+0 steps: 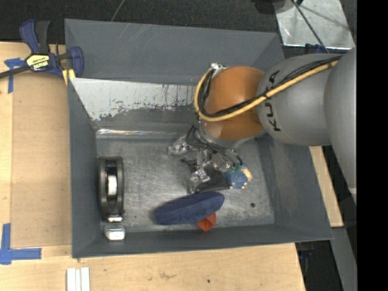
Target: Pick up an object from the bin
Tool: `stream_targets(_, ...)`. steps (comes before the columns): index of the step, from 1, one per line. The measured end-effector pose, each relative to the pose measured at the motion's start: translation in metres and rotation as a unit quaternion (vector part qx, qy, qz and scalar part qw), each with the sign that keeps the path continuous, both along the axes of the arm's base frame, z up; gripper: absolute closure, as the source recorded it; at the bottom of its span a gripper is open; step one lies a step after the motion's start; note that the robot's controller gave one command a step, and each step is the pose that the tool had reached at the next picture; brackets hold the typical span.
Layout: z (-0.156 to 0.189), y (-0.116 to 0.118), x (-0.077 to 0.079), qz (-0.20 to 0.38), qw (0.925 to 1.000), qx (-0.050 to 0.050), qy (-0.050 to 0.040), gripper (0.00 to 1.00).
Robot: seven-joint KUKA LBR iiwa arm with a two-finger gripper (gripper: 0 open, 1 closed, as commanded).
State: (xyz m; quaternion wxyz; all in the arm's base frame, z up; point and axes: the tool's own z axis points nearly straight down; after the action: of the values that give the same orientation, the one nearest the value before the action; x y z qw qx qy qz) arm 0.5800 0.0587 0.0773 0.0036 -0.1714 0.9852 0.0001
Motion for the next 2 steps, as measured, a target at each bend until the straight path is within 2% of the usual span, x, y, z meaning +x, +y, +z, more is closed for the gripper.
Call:
stream_targets(1, -0.0019, -0.0682, 0.0279, 0.032, 0.9995, 0.001, -0.0036, 0.00)
stream_targets(2, 0.0020, -0.0652, 0.0316, 0.032, 0.9994, 0.001, -0.0118, 1.00)
